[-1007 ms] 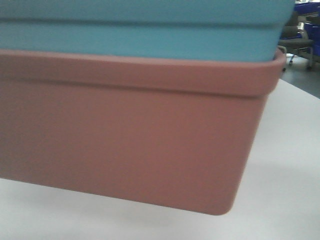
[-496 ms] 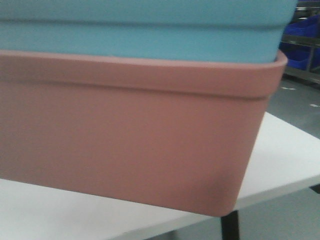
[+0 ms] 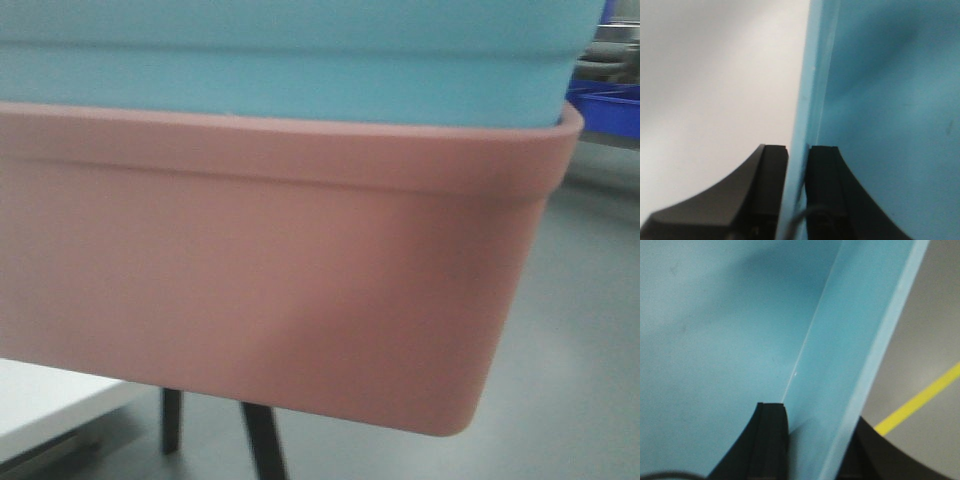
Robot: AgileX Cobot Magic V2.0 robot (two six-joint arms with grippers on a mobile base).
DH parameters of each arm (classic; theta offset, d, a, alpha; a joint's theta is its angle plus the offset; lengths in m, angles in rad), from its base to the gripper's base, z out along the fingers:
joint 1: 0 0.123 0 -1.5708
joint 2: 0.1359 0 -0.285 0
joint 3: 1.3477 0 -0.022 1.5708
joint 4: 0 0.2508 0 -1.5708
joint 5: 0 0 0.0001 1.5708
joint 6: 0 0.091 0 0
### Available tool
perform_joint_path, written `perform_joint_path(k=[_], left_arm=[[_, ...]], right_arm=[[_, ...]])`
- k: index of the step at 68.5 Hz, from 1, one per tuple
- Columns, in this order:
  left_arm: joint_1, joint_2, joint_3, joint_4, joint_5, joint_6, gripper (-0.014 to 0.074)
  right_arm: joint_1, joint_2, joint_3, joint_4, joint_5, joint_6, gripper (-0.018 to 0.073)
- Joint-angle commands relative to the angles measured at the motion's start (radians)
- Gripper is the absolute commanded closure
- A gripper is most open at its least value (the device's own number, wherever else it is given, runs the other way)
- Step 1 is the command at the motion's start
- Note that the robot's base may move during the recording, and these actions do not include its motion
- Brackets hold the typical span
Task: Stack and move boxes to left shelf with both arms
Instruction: 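Hold the stacked bins with both grippers while driving across the floor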
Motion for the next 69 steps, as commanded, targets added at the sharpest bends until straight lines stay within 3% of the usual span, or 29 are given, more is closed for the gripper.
perform_joint_path(k=[1,69], left_arm=[[-0.042,-0.027,-0.045,-0.114,-0.250,-0.015,0.0608],[-0.042,-0.027,-0.045,-0.114,-0.250,-0.015,0.0608]], right_arm=[[0.019,-0.030,-0.048,0.008,-0.251,0.032,0.0503],[0.019,-0.030,-0.048,0.008,-0.251,0.032,0.0503]])
